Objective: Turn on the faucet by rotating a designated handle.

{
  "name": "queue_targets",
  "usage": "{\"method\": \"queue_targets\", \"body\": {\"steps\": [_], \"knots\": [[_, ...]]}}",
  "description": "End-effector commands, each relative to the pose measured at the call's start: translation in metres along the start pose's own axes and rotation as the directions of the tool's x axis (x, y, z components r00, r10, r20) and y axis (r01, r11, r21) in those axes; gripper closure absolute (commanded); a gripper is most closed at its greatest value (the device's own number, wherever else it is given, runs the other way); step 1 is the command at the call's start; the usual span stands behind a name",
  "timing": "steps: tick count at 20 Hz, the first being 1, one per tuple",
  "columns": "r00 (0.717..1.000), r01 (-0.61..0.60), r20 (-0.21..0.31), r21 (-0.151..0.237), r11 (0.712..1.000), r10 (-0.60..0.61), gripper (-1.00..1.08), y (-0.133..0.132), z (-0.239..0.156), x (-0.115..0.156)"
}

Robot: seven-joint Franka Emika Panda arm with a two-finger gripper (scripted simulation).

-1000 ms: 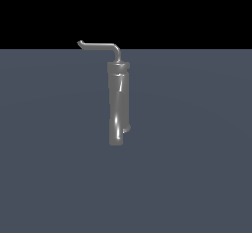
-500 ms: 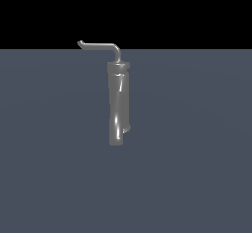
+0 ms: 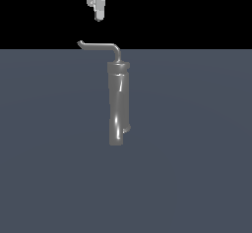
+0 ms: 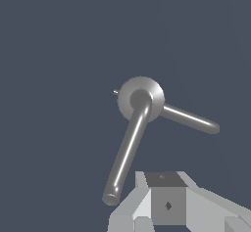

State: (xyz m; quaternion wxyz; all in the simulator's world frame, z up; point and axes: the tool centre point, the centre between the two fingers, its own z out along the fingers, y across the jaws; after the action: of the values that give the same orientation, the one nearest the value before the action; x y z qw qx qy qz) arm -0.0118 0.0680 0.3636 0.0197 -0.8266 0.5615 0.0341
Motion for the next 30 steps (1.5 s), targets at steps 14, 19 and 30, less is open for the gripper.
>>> {"method": "queue_targets", "body": {"steps": [14, 19, 30], "knots": [[0.953, -0.296, -0.059, 0.022, 0.955, 0.297, 1.08, -0.061, 0.054, -0.014], [0.939, -0.335, -0.068, 0.03, 0.942, 0.337, 1.08, -0.069, 0.062, -0.017], [0.935, -0.347, -0.072, 0.032, 0.937, 0.349, 1.08, -0.066, 0.065, -0.02]]}}
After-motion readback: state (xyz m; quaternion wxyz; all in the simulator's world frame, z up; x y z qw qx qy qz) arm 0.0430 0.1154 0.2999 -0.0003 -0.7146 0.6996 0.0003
